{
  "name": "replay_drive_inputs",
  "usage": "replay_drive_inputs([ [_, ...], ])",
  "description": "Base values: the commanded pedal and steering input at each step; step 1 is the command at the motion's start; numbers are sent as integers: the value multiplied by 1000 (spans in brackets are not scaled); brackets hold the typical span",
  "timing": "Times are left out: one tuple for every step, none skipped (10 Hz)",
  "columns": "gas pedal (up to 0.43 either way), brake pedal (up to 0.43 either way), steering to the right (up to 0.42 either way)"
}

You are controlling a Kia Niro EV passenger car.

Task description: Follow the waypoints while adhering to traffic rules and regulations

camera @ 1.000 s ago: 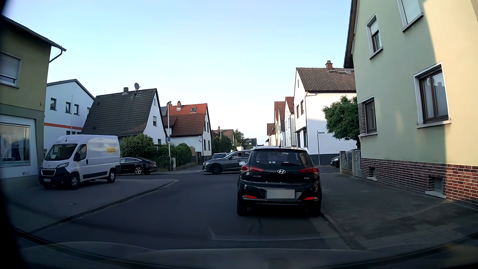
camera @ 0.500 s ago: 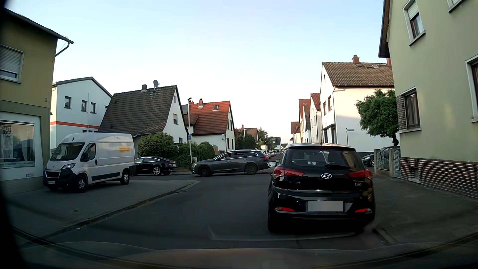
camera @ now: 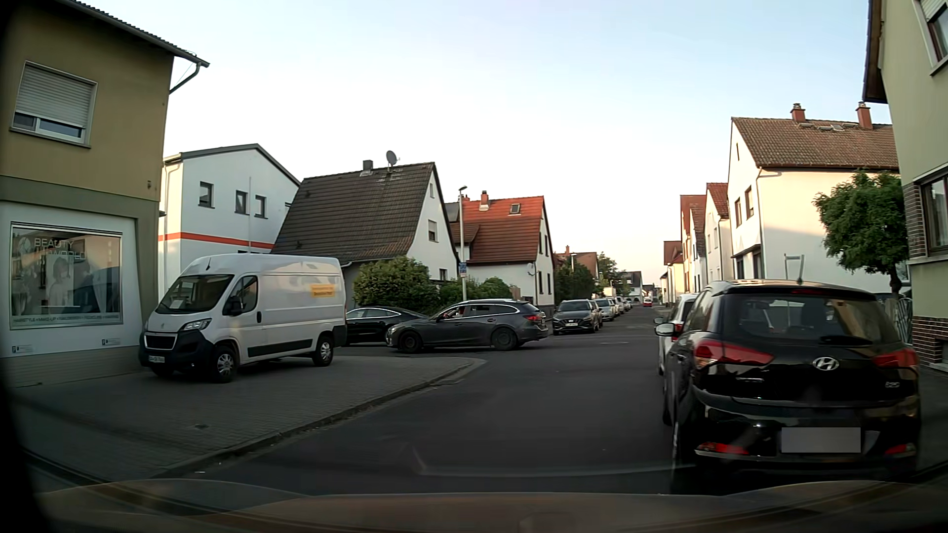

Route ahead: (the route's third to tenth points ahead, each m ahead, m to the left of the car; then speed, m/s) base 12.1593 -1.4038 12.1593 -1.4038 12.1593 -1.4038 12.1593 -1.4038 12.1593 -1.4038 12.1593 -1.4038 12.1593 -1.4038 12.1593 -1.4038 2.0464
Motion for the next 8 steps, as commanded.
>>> replay_drive_inputs([
  [0, 49, -626],
  [0, 30, -594],
  [0, 30, -541],
  [0, 30, -483],
  [0, 30, -406],
  [0, 30, -323],
  [0, 30, -235],
  [28, 30, -160],
])
